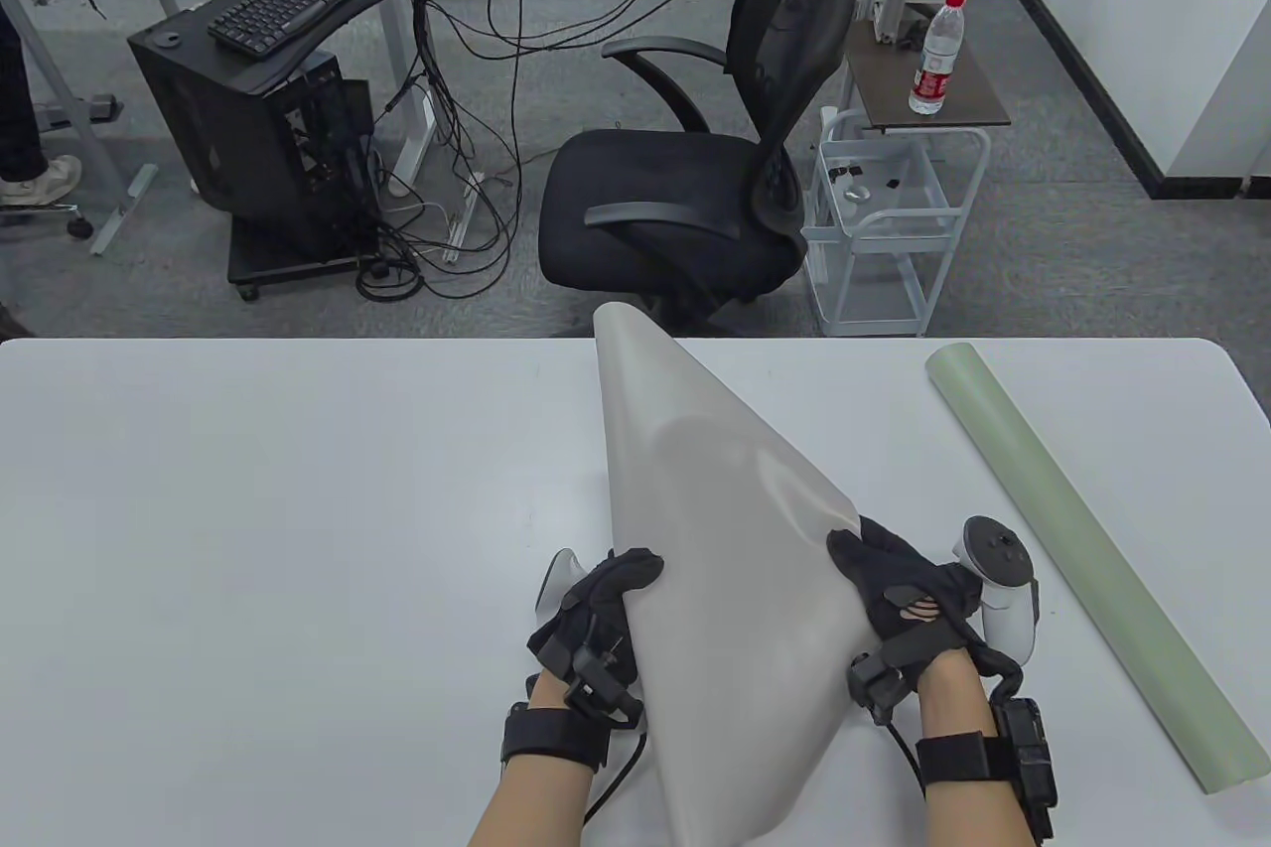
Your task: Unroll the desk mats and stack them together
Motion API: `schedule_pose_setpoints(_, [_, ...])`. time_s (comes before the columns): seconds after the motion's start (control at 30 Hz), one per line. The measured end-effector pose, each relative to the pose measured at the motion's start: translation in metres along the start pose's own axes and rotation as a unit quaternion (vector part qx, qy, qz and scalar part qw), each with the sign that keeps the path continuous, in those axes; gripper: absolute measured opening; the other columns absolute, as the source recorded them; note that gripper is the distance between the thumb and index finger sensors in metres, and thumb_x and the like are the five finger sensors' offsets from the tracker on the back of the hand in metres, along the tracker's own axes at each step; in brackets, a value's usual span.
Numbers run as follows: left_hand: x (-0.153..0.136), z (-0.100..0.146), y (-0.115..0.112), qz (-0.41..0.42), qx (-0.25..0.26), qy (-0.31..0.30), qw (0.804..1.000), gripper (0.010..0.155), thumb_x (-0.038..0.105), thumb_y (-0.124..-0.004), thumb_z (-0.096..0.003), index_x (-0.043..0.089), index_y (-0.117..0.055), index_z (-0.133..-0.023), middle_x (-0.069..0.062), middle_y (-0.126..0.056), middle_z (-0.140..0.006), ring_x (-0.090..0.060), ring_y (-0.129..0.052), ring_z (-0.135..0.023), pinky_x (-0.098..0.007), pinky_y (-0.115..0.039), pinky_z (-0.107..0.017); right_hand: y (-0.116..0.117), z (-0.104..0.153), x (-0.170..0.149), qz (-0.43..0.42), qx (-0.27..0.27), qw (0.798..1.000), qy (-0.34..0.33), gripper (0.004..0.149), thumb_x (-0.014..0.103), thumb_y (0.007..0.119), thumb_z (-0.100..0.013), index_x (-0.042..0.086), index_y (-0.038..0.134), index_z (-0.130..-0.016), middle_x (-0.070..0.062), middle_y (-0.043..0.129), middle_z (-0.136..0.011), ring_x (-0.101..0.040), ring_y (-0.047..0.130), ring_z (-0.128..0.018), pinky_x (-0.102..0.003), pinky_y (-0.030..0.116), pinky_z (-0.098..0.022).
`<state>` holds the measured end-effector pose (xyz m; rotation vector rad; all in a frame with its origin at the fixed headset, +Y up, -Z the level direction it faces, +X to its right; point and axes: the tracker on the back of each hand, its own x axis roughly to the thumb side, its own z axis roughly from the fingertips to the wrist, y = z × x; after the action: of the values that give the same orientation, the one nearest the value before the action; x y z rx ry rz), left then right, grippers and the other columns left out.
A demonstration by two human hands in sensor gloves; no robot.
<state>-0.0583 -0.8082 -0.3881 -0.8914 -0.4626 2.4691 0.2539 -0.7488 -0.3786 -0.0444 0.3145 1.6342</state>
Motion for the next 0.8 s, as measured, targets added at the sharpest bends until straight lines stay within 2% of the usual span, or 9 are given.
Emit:
schedule_pose_setpoints(0.07, [0.000,0.002,0.003,-0.015,0.013,0.002,1.000,0.077,0.031,-0.081,-0.0479,0.024,-0.018,-0.093,-0.007,-0.056,-0.105,-0.039,-0.089,-0.091,-0.050,-0.087,-0.064,-0.001,0.001,0.001,-0.005,-0.001,1.000,-0.002,0.040,0.040,0.073,-0.055,0.034,0.076,-0.095,0.002,0.096,-0.049,-0.011,0.092,-0.016,-0.024,0.086,-0.007])
schedule_pose_setpoints(0.13, [0.001,0.003,0.004,-0.015,0.018,-0.002,1.000,0.087,0.030,-0.079,-0.0482,0.021,-0.009,-0.098,-0.010,-0.056,-0.106,-0.038,-0.091,-0.089,-0.050,-0.087,-0.063,-0.003,0.002,0.004,0.004,-0.007,1.000,-0.005,0.040,0.040,0.073,-0.055,0.034,0.077,-0.095,0.002,0.096,-0.049,-0.011,0.092,-0.015,-0.024,0.086,-0.007])
schedule_pose_setpoints(0.3, [0.005,0.005,0.014,-0.044,0.048,0.018,0.998,0.084,0.028,-0.079,-0.0481,0.022,-0.013,-0.100,-0.012,-0.056,-0.106,-0.034,-0.094,-0.084,-0.049,-0.086,-0.062,-0.007,0.002,0.007,0.023,-0.021,0.999,-0.010,0.040,0.040,0.074,-0.055,0.034,0.078,-0.094,0.002,0.097,-0.048,-0.011,0.092,-0.015,-0.024,0.086,-0.007])
schedule_pose_setpoints(0.6, [0.022,0.017,0.025,-0.086,0.092,0.043,0.991,0.088,0.027,-0.079,-0.0477,0.018,-0.007,-0.099,-0.013,-0.049,-0.107,-0.034,-0.089,-0.084,-0.051,-0.081,-0.062,-0.011,0.000,0.002,0.037,-0.040,0.999,0.000,0.040,0.039,0.075,-0.054,0.034,0.079,-0.094,0.001,0.098,-0.048,-0.011,0.093,-0.014,-0.024,0.086,-0.006])
schedule_pose_setpoints(0.63, [0.022,0.018,0.026,-0.078,0.095,0.041,0.992,0.089,0.028,-0.080,-0.0475,0.017,-0.009,-0.099,-0.011,-0.051,-0.107,-0.033,-0.089,-0.084,-0.049,-0.082,-0.062,-0.010,0.000,0.002,0.037,-0.041,0.998,0.000,0.040,0.039,0.075,-0.054,0.034,0.079,-0.094,0.001,0.098,-0.048,-0.012,0.093,-0.014,-0.024,0.086,-0.006])
schedule_pose_setpoints(0.7, [0.019,0.022,0.029,-0.054,0.116,0.051,0.990,0.085,0.032,-0.088,-0.0459,0.014,-0.025,-0.100,-0.006,-0.057,-0.105,-0.027,-0.093,-0.081,-0.043,-0.085,-0.061,-0.009,0.000,0.003,0.039,-0.042,0.998,-0.001,0.040,0.039,0.075,-0.054,0.034,0.079,-0.094,0.001,0.097,-0.048,-0.012,0.093,-0.014,-0.024,0.086,-0.007])
schedule_pose_setpoints(0.73, [0.016,0.023,0.031,-0.026,0.117,0.063,0.991,0.083,0.033,-0.092,-0.0449,0.015,-0.031,-0.099,-0.004,-0.062,-0.101,-0.024,-0.096,-0.078,-0.041,-0.088,-0.059,-0.008,0.000,0.005,0.043,-0.040,0.998,-0.003,0.040,0.039,0.075,-0.054,0.034,0.079,-0.094,0.001,0.098,-0.048,-0.012,0.093,-0.014,-0.024,0.086,-0.007])
schedule_pose_setpoints(0.8, [0.015,0.026,0.033,-0.032,0.117,0.063,0.991,0.077,0.035,-0.095,-0.0444,0.021,-0.041,-0.097,-0.001,-0.068,-0.097,-0.022,-0.097,-0.075,-0.038,-0.089,-0.058,-0.006,0.001,0.006,0.055,-0.043,0.998,-0.006,0.040,0.039,0.075,-0.054,0.034,0.079,-0.094,0.002,0.098,-0.048,-0.011,0.093,-0.014,-0.024,0.086,-0.007])
